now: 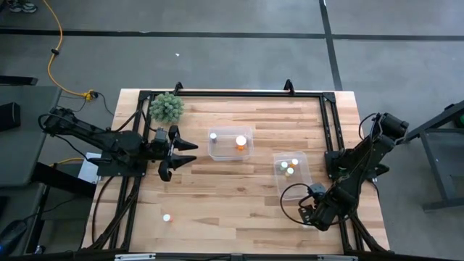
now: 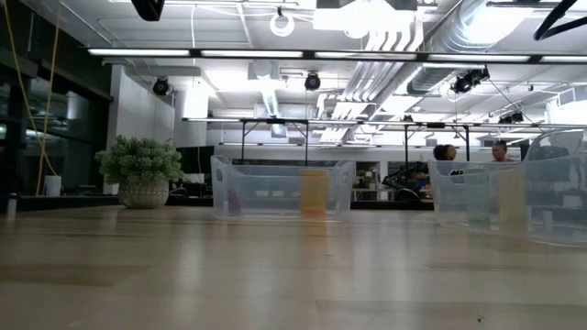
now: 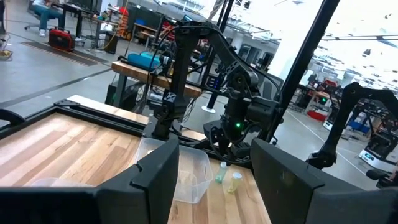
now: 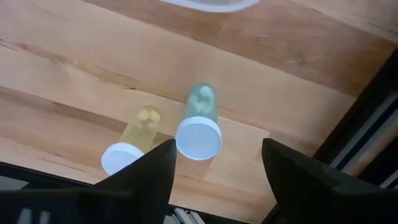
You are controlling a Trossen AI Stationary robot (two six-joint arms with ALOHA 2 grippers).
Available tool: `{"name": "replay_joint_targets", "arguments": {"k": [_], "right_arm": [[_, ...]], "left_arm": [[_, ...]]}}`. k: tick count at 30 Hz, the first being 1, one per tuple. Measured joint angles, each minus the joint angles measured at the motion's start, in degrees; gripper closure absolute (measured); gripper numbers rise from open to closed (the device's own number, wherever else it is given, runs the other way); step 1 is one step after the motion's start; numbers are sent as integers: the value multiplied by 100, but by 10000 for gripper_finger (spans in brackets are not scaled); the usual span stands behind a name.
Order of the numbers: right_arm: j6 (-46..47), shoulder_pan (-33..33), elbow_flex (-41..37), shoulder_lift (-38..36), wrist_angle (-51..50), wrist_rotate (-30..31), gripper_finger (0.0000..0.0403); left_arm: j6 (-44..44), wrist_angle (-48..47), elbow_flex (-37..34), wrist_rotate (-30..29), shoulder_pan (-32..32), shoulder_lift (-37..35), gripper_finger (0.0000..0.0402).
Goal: Pick and place medicine bottles into bin by pill shape (circle, oval)
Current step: Put the blue tablet bottle into the bottom transparent bin
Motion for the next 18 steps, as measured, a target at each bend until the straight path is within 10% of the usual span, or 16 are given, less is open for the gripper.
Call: {"name": "replay_joint_targets", "arguments": {"k": [18], "right_arm": [[238,-7,0,9,241,42,178]], "left_arm": [[4,2,0,-46,0,0,214]]}}
